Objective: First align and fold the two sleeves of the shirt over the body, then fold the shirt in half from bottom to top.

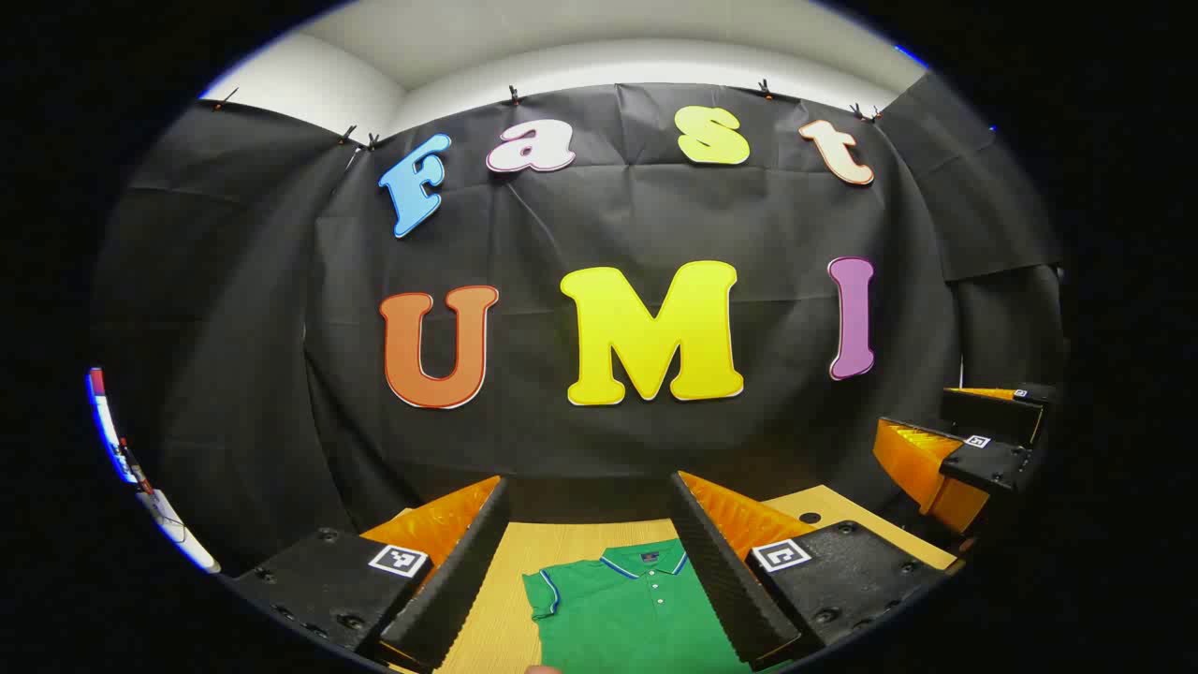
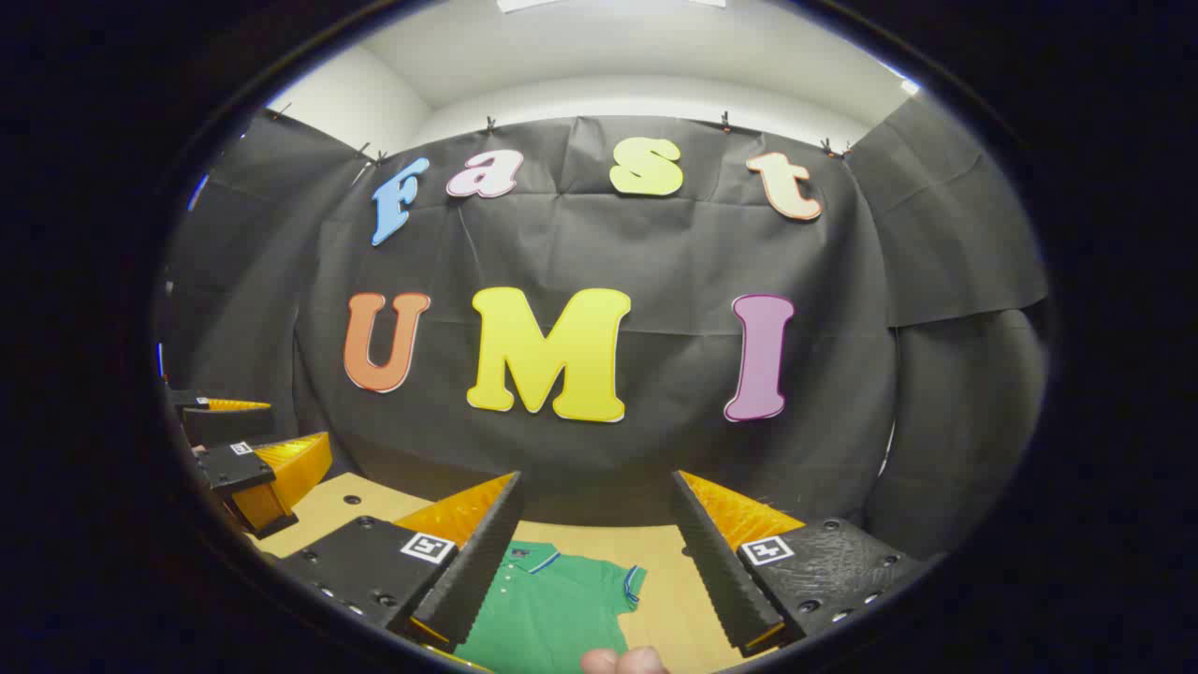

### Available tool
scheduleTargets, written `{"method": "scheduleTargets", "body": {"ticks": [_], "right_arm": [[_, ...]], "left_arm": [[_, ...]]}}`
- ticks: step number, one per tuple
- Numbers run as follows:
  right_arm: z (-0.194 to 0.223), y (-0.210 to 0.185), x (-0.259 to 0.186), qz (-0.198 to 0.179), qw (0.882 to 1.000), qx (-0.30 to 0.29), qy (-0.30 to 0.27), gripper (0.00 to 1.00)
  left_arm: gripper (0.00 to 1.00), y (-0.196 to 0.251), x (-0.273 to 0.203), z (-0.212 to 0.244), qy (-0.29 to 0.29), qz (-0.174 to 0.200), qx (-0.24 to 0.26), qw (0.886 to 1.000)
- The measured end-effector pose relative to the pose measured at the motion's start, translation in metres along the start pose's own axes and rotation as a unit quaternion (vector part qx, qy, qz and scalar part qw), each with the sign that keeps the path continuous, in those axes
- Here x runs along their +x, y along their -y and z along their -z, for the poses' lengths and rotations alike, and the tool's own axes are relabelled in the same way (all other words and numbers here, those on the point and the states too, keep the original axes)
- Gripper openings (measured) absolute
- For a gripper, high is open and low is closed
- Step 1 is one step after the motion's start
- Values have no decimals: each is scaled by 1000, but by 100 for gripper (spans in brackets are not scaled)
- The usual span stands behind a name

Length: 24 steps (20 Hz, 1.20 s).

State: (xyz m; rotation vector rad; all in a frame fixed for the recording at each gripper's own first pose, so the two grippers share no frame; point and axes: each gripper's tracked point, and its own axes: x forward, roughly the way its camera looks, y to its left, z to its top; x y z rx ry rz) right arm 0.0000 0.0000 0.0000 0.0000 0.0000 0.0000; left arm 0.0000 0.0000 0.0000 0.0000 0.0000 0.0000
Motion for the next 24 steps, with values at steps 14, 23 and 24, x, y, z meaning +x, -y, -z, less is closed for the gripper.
{"method": "scheduleTargets", "body": {"ticks": [14,23,24], "right_arm": [[15,8,21,-16,1000,-2,-23,96],[93,33,68,-22,996,-25,-86,94],[106,35,75,-25,995,-24,-98,95]], "left_arm": [[100,-1,11,9,-12,-14,-14,1000],[100,0,19,14,-13,-26,-10,1000],[100,1,21,14,-12,-27,-11,1000]]}}
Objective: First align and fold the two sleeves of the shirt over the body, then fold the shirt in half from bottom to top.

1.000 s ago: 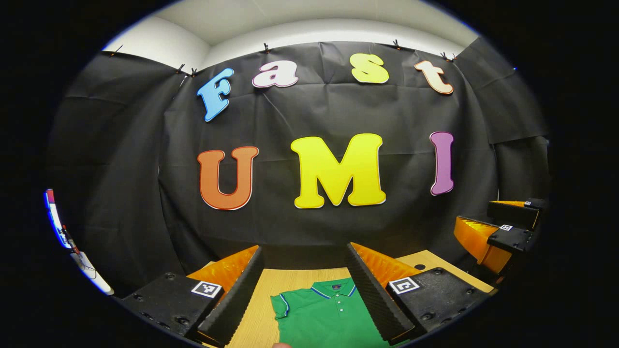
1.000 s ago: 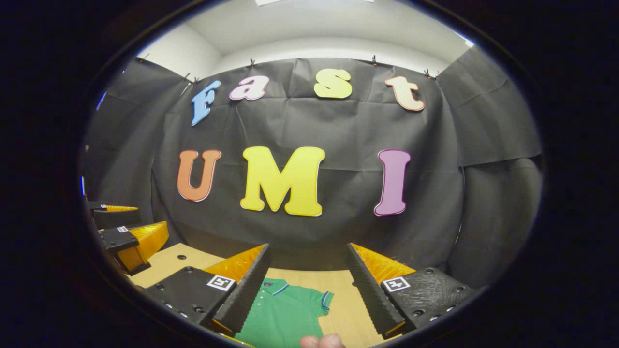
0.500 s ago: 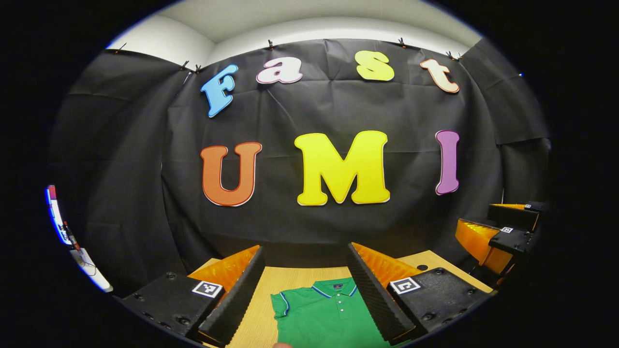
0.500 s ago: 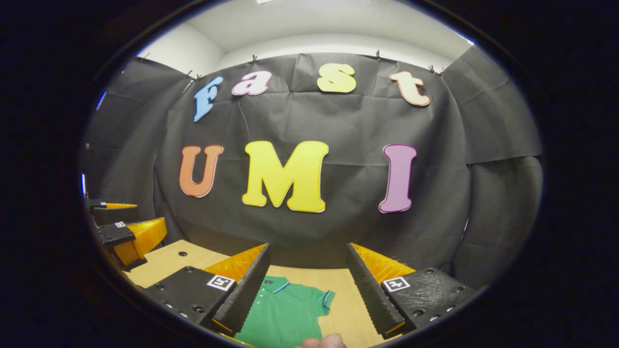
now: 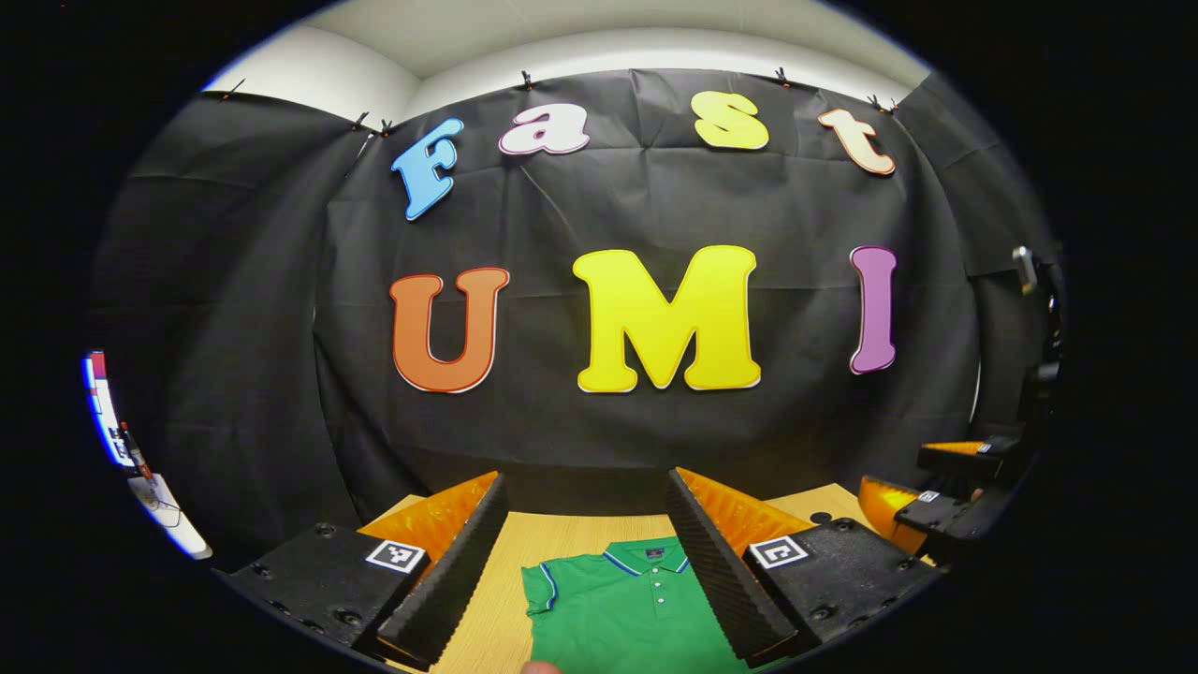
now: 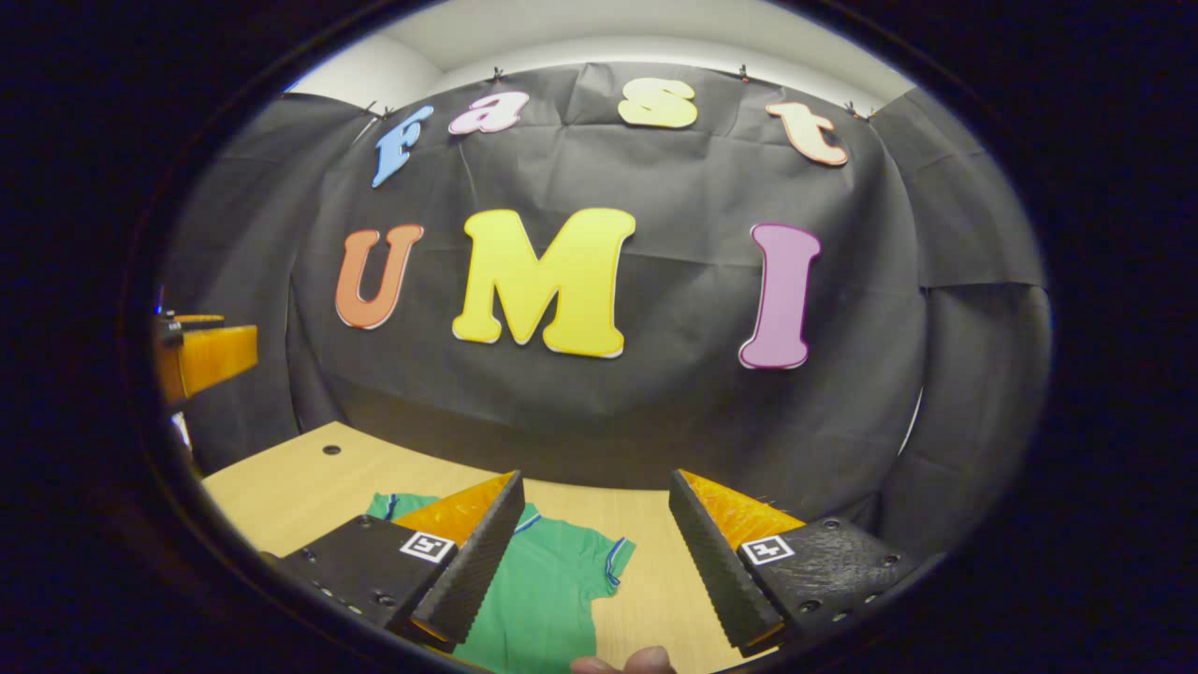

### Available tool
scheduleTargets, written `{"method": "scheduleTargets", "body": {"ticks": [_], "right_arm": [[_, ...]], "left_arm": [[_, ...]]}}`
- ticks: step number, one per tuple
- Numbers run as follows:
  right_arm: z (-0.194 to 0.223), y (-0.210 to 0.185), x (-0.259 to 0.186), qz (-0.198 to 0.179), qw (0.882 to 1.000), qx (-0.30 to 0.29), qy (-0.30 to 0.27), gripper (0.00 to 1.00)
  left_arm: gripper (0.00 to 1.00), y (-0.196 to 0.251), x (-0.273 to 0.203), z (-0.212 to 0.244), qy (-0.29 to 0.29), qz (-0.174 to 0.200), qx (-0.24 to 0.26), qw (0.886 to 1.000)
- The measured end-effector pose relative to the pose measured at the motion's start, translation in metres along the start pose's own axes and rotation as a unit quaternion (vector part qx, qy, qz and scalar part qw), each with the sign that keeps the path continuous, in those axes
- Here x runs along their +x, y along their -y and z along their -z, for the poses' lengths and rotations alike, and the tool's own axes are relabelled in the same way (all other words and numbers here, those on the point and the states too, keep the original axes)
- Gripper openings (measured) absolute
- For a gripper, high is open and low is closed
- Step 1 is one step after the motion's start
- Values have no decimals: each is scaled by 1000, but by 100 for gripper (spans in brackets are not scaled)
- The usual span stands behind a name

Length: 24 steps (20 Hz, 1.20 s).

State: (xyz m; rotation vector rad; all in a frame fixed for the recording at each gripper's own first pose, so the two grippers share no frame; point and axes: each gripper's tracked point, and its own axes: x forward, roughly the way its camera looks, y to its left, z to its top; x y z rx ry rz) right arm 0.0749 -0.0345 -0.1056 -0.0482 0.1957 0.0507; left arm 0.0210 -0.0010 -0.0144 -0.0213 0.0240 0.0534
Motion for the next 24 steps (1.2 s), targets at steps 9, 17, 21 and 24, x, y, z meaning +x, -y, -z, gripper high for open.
{"method": "scheduleTargets", "body": {"ticks": [9,17,21,24], "right_arm": [[133,30,125,1,992,-2,-127,96],[242,36,196,-22,974,-7,-227,95],[264,35,203,-39,966,14,-256,74],[278,34,206,-49,958,37,-280,70]], "left_arm": [[100,10,20,7,2,-14,5,1000],[100,10,35,26,-23,-44,17,999],[100,18,43,29,-31,-49,28,998],[100,30,46,29,-31,-42,38,998]]}}
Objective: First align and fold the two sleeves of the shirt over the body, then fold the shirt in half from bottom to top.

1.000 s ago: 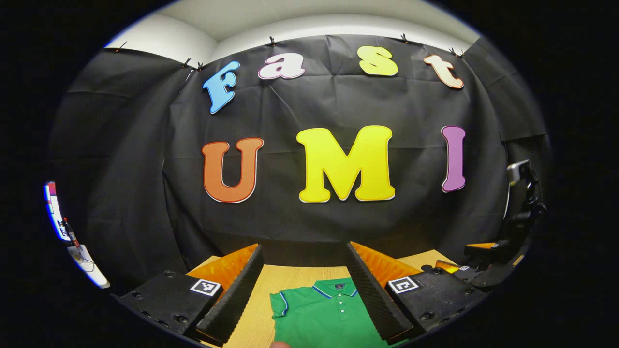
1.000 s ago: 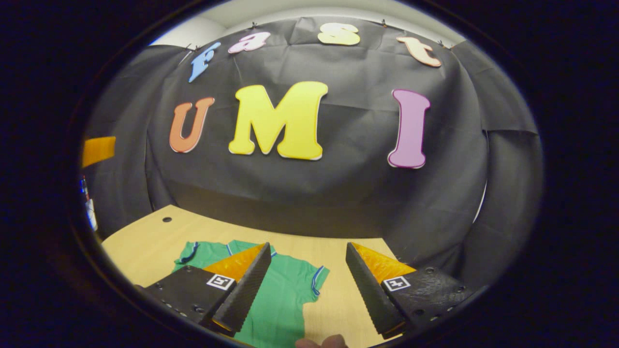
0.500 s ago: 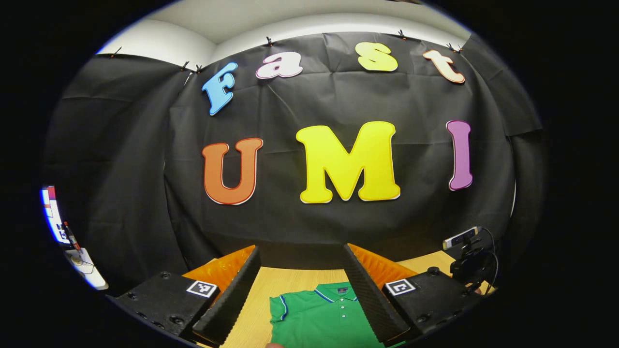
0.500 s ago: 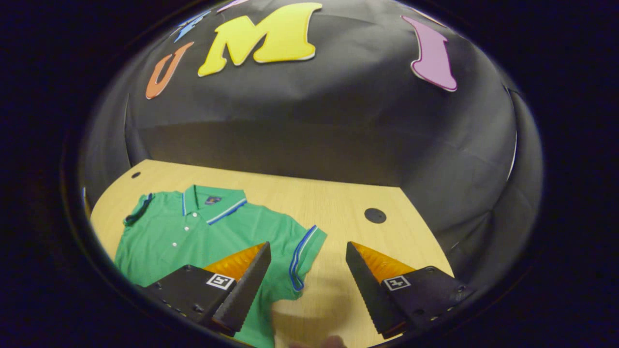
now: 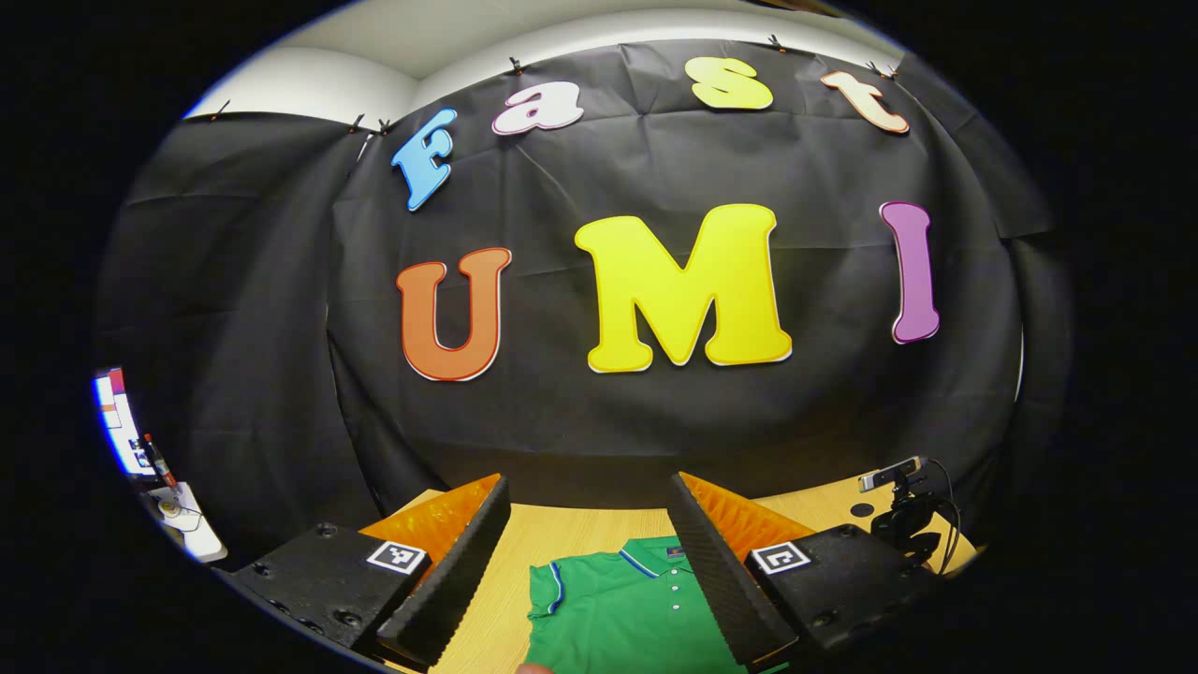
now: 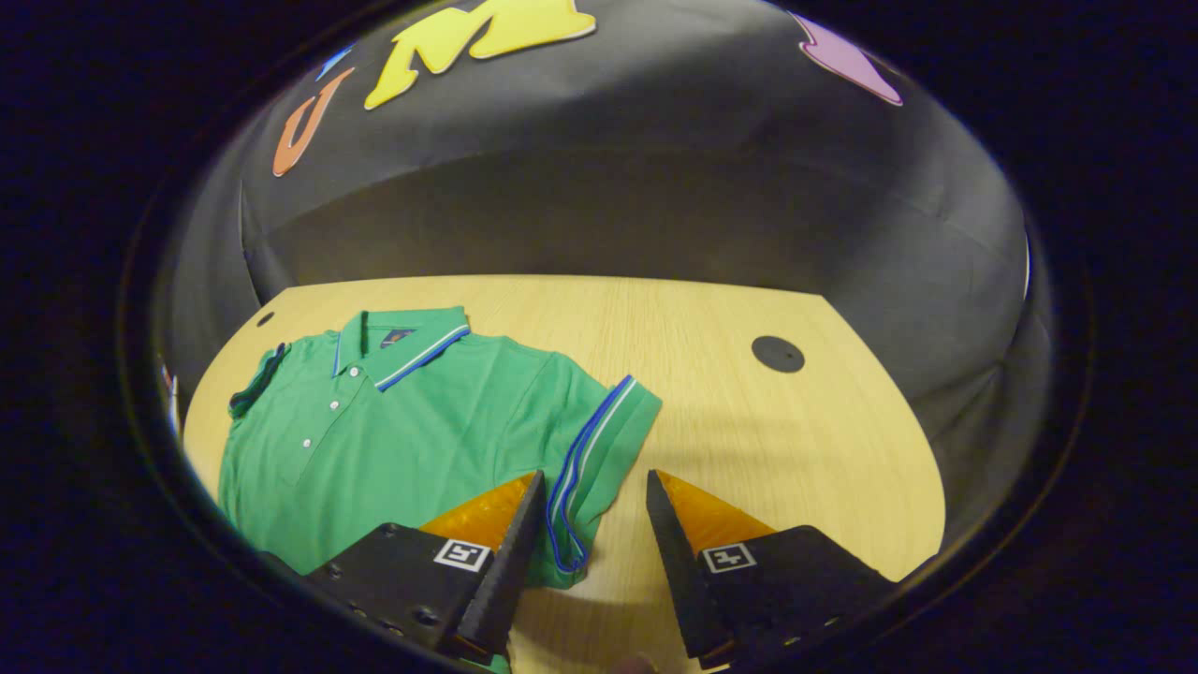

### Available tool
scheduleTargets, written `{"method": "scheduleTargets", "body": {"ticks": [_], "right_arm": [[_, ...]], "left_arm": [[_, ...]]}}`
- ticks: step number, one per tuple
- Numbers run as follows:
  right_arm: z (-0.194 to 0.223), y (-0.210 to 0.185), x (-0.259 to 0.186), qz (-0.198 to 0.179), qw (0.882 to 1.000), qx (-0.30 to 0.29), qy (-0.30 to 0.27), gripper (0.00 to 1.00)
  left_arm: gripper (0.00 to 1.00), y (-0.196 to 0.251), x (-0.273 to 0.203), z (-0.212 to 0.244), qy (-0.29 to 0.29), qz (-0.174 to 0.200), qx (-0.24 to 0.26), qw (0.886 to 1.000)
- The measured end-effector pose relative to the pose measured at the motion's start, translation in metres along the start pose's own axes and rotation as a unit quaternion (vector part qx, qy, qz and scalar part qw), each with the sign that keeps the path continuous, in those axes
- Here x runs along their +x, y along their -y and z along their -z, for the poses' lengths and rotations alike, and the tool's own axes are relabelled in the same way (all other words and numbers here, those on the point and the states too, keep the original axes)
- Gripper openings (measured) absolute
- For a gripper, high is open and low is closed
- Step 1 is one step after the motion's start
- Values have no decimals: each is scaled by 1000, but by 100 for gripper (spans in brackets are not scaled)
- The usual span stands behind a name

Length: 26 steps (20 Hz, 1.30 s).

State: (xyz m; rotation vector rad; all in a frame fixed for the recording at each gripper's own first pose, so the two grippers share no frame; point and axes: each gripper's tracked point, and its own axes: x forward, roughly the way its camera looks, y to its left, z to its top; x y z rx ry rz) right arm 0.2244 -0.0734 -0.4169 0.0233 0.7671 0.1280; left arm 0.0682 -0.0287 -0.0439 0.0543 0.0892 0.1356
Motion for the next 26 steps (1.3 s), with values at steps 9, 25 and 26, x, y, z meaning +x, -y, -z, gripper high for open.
{"method": "scheduleTargets", "body": {"ticks": [9,25,26], "right_arm": [[-13,0,-14,-20,999,44,-16,0],[-60,-162,-32,-25,1000,3,-3,0],[-57,-169,-29,-26,1000,1,-8,0]], "left_arm": [[100,21,5,-10,13,30,10,999],[100,-91,-2,27,-25,-6,-34,999],[100,-98,-3,31,-29,-9,-32,999]]}}
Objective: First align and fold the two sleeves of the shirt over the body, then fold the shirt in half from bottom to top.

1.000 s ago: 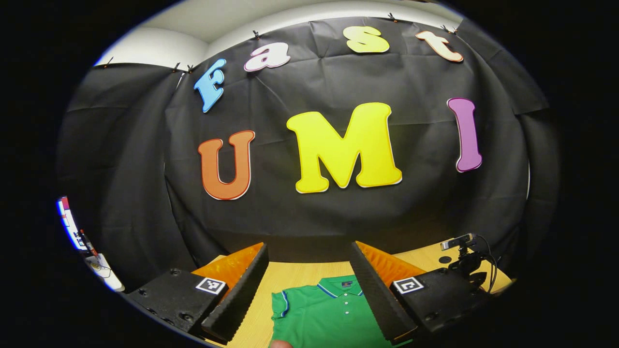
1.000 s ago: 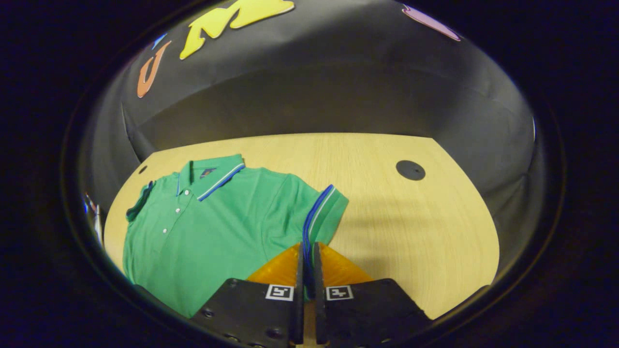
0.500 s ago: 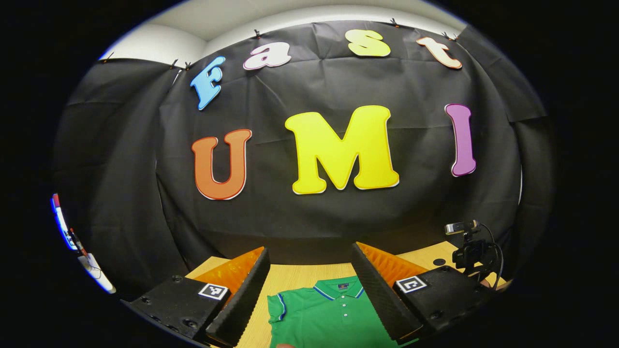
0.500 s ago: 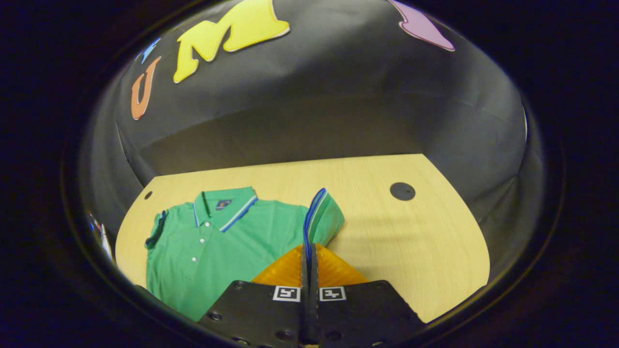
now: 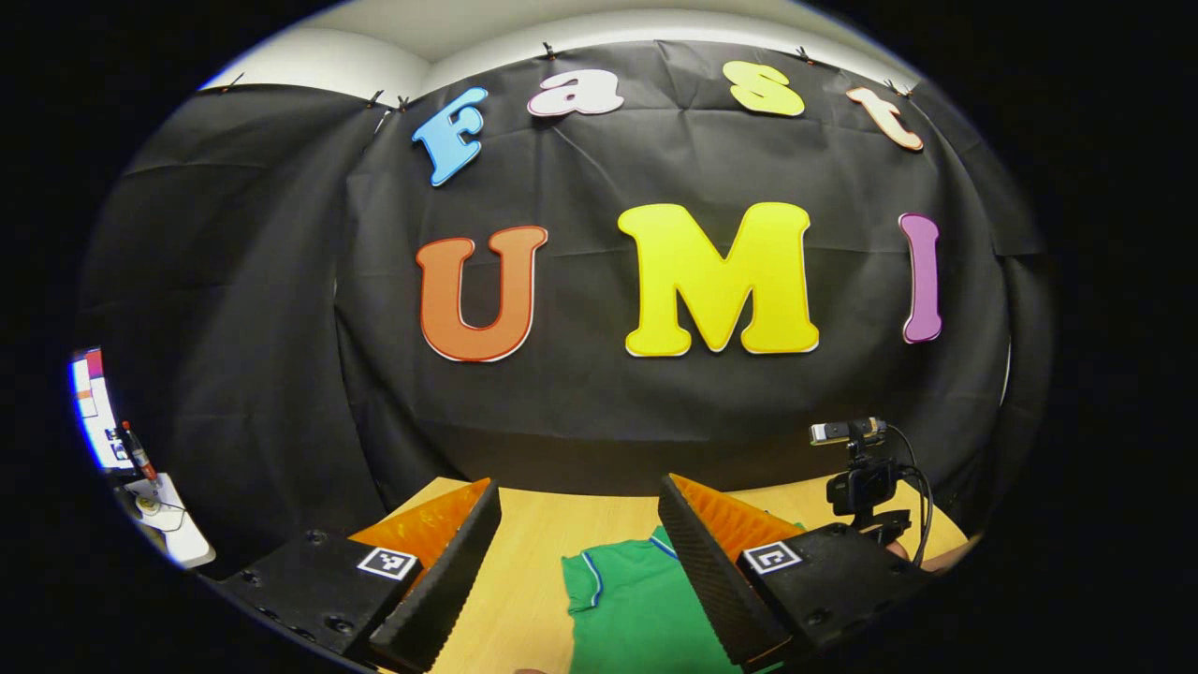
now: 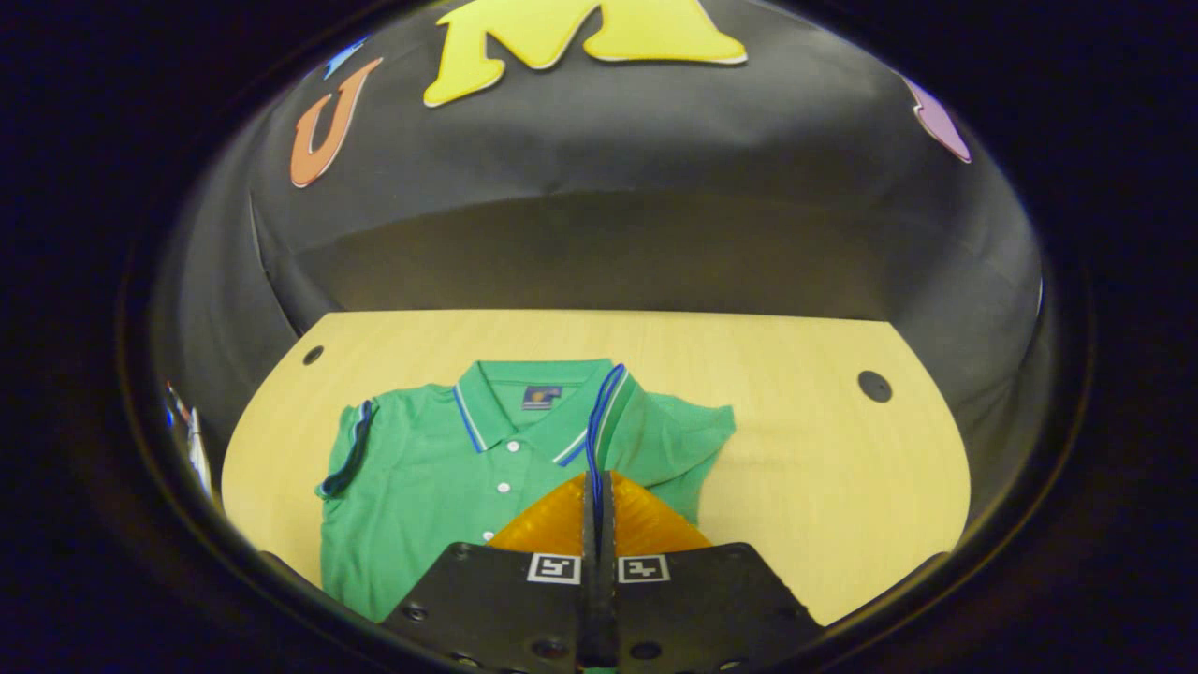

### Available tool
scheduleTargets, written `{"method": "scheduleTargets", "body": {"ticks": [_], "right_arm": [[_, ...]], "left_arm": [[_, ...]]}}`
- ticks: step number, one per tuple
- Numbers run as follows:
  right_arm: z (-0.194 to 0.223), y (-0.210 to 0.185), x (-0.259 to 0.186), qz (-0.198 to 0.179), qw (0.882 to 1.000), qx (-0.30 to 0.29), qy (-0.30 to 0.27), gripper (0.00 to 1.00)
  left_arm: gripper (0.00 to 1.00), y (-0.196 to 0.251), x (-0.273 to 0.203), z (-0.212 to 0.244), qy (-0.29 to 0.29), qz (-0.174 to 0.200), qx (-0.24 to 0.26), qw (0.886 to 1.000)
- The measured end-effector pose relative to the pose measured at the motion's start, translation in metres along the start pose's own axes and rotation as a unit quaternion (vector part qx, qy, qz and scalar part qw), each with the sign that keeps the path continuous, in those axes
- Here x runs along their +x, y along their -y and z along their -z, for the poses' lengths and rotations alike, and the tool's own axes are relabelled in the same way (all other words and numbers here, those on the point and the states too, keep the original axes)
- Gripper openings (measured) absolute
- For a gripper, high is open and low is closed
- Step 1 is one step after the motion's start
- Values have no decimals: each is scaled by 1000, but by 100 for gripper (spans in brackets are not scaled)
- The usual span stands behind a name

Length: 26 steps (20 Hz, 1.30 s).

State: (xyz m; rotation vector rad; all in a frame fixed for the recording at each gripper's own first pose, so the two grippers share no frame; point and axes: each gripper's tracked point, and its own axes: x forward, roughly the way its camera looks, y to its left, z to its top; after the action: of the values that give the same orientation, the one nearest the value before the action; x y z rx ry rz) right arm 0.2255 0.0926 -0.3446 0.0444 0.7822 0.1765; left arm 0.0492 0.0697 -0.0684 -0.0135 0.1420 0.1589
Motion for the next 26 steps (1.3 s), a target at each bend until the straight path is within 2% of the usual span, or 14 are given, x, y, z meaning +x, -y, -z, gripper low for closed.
{"method": "scheduleTargets", "body": {"ticks": [3,8,13,17,22,26], "right_arm": [[3,-21,-2,-16,1000,4,1,5],[-11,-22,-39,-5,999,1,37,92],[-34,-10,-131,28,993,-3,115,95],[-37,9,-201,58,986,-24,153,94],[-30,29,-255,86,983,0,164,95],[-11,35,-264,98,984,-4,150,94]], "left_arm": [[100,-18,-2,5,-6,-10,4,1000],[100,-24,11,28,-21,4,-14,1000],[100,-6,45,76,-53,53,-12,997],[100,17,82,140,-107,86,-2,991],[100,24,125,214,-167,85,-10,982],[100,20,147,266,-214,78,3,974]]}}
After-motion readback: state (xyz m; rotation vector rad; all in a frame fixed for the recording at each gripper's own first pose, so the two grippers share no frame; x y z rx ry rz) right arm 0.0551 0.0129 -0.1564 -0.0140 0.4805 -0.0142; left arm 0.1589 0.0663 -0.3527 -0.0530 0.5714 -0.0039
